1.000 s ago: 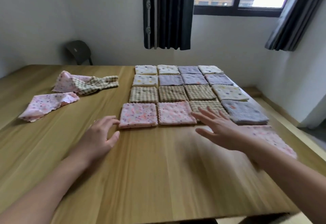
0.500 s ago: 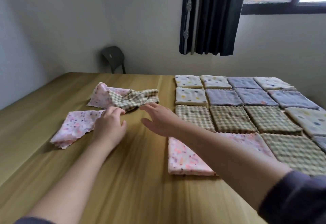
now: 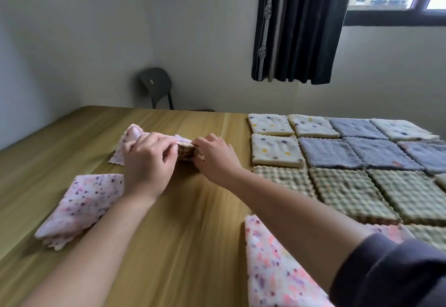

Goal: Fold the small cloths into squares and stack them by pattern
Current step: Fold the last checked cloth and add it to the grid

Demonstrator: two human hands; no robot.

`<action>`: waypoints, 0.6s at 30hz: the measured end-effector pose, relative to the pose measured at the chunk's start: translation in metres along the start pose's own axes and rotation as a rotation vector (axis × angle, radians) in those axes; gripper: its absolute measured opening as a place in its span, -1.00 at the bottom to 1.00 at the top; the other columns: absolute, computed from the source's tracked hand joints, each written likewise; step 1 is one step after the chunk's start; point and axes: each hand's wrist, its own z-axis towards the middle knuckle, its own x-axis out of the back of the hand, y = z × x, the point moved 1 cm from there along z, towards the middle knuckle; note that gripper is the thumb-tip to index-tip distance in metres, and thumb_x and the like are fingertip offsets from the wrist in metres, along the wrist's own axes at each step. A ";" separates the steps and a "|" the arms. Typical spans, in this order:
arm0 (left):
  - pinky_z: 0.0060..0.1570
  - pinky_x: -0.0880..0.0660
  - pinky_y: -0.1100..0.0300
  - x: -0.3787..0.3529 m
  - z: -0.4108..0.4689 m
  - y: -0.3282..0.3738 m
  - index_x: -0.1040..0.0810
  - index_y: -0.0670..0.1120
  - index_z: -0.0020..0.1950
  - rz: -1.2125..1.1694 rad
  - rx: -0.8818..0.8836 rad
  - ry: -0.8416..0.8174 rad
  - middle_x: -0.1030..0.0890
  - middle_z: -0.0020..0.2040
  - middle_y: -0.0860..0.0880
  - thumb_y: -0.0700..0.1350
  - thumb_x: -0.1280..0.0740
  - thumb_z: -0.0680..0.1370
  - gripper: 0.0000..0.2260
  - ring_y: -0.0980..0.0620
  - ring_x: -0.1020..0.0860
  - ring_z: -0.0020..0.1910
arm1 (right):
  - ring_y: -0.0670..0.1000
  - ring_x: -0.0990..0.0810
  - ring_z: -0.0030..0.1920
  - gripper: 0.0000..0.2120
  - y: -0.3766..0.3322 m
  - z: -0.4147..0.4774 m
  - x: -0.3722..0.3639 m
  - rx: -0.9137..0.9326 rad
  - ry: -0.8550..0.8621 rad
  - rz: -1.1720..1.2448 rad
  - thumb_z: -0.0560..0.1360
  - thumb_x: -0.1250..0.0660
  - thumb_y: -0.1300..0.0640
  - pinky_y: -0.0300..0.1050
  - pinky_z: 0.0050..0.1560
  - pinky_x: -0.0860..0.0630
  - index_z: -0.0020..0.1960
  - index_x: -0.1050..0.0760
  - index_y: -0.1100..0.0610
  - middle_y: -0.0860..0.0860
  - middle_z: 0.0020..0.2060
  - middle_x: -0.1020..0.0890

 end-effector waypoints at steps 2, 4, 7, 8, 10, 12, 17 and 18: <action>0.05 -0.41 -0.07 0.014 0.009 0.013 -0.63 -0.08 -0.09 -0.098 -0.014 0.059 -0.65 -0.13 0.02 -0.11 -0.25 0.55 -0.83 -0.05 -0.56 -0.10 | 0.05 -0.49 0.03 -0.83 -0.008 -0.002 0.012 0.002 0.089 0.148 0.57 -0.20 0.15 -0.01 0.03 -0.46 0.12 -0.51 0.12 0.05 0.04 -0.53; -0.04 -0.48 -0.07 0.033 0.013 0.028 -0.60 -0.12 -0.08 -0.232 0.046 0.089 -0.61 -0.20 0.03 -0.12 -0.23 0.58 -0.83 -0.06 -0.57 -0.21 | 0.00 -0.49 -0.15 -0.92 -0.018 -0.010 0.031 -0.028 0.143 0.354 0.56 -0.21 0.21 -0.10 -0.16 -0.44 -0.07 -0.47 0.14 0.00 -0.15 -0.53; -0.28 -0.43 0.16 0.062 0.016 0.052 -0.55 -0.11 -0.05 -0.393 0.187 0.095 -0.52 -0.32 0.08 -0.12 -0.21 0.62 -0.85 0.02 -0.50 -0.37 | -0.17 -0.47 -0.26 -0.90 -0.029 -0.032 0.065 -0.093 0.129 0.584 0.57 -0.20 0.22 -0.36 -0.34 -0.39 -0.07 -0.45 0.07 -0.12 -0.25 -0.51; -0.32 -0.42 0.21 0.070 0.016 0.059 -0.54 -0.11 -0.05 -0.425 0.233 0.085 -0.50 -0.34 0.08 -0.12 -0.22 0.63 -0.85 0.06 -0.46 -0.41 | -0.19 -0.46 -0.28 -0.89 -0.031 -0.041 0.077 -0.101 0.124 0.614 0.58 -0.20 0.21 -0.40 -0.36 -0.38 -0.07 -0.46 0.06 -0.12 -0.26 -0.51; -0.33 -0.44 0.21 0.089 0.015 0.076 -0.54 -0.09 -0.07 -0.494 0.324 0.034 -0.51 -0.34 0.10 -0.11 -0.22 0.63 -0.85 0.12 -0.46 -0.41 | -0.17 -0.42 -0.36 -0.86 -0.033 -0.065 0.103 -0.107 0.124 0.648 0.59 -0.21 0.19 -0.40 -0.41 -0.34 -0.13 -0.47 0.05 -0.11 -0.33 -0.49; -0.22 -0.45 0.15 0.105 0.011 0.093 -0.55 -0.05 -0.10 -0.532 0.364 -0.042 -0.55 -0.30 0.11 -0.10 -0.23 0.62 -0.85 0.17 -0.50 -0.32 | -0.12 -0.39 -0.38 -0.79 -0.032 -0.088 0.123 -0.134 0.108 0.678 0.59 -0.23 0.16 -0.30 -0.35 -0.34 -0.22 -0.48 0.08 -0.09 -0.39 -0.46; -0.15 -0.40 0.53 0.140 -0.027 0.159 -0.57 -0.09 0.01 -0.751 0.368 -0.296 -0.51 -0.17 0.09 -0.04 -0.35 0.54 -0.85 0.44 -0.48 -0.15 | -0.04 -0.53 -0.25 -0.78 -0.014 -0.172 0.162 -0.334 0.012 0.915 0.58 -0.27 0.12 -0.12 -0.20 -0.46 -0.13 -0.62 0.20 0.01 -0.30 -0.60; -0.14 -0.43 0.51 0.139 -0.038 0.168 -0.54 -0.02 0.09 -0.824 0.331 -0.382 -0.55 -0.11 0.07 0.08 -0.40 0.46 -0.73 0.35 -0.53 -0.11 | -0.03 -0.56 -0.24 -0.80 -0.009 -0.190 0.166 -0.389 0.006 0.983 0.58 -0.27 0.15 -0.12 -0.17 -0.50 -0.09 -0.63 0.22 0.04 -0.26 -0.63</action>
